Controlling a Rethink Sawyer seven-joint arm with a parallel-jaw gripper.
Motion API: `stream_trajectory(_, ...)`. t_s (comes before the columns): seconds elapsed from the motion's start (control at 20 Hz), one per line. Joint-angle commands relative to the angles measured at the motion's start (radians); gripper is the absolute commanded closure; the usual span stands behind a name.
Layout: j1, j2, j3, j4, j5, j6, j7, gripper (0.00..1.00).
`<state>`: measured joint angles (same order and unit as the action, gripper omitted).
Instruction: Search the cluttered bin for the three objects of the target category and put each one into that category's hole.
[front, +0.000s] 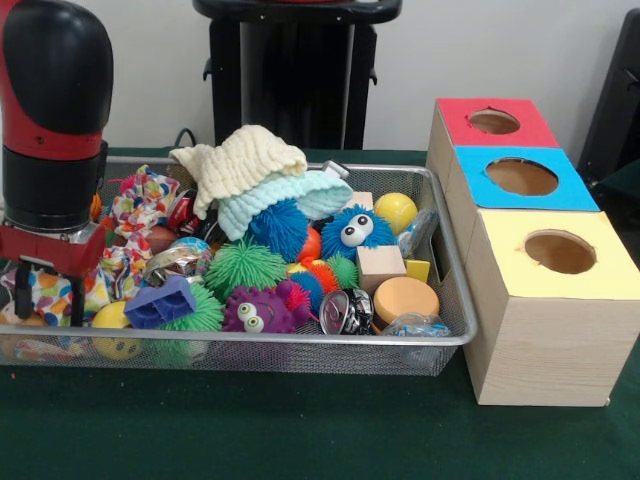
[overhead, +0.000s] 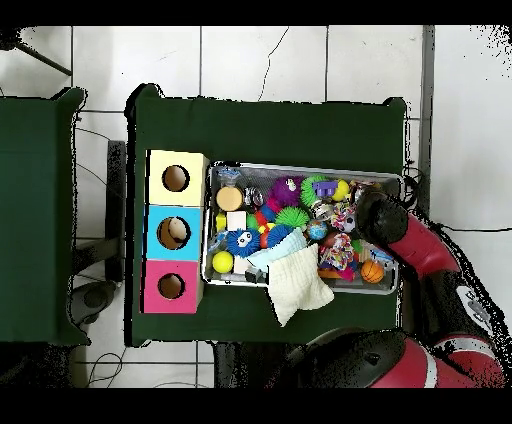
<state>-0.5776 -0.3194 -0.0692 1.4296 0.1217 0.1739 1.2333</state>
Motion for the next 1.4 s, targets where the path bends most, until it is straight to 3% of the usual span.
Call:
stream_trajectory(0.05, -0.013, 0.047, 0.027, 0.074, 0.047, -0.006, 0.269, 0.0)
stream_trajectory(0.95, -0.018, 0.037, 0.003, 0.051, 0.035, 0.054, 0.22, 0.0)
stream_trajectory(1.4, -0.066, 0.025, 0.035, 0.055, 0.019, 0.072, 0.182, 0.0)
